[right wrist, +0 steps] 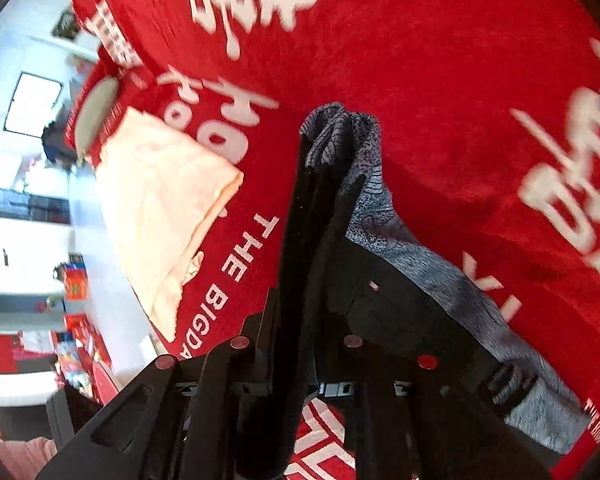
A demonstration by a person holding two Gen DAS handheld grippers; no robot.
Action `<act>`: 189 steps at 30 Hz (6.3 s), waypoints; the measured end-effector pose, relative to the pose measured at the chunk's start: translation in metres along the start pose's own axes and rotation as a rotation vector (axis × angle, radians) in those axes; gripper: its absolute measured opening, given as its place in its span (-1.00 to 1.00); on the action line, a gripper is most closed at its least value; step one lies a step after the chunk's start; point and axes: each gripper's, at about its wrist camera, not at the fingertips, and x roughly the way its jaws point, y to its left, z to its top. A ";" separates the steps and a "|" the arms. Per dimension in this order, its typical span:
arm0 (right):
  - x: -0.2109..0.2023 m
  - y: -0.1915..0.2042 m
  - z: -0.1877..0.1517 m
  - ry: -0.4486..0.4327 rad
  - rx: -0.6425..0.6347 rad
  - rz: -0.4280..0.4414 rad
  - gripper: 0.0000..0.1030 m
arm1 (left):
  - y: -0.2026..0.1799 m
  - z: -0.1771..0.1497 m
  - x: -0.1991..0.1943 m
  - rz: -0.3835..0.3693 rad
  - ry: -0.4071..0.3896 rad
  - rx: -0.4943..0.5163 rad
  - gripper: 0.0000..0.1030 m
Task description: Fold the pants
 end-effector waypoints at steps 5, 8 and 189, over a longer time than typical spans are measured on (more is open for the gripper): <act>-0.049 -0.029 -0.041 -0.125 0.065 0.030 -0.71 | -0.039 0.000 -0.007 -0.115 0.028 0.020 -0.50; -0.074 -0.049 -0.069 -0.189 0.125 0.044 -0.71 | -0.069 -0.004 -0.010 -0.138 0.038 0.081 -0.50; -0.070 -0.243 -0.367 -0.313 0.724 0.374 -0.16 | -0.109 -0.060 0.070 -0.263 0.582 0.043 0.24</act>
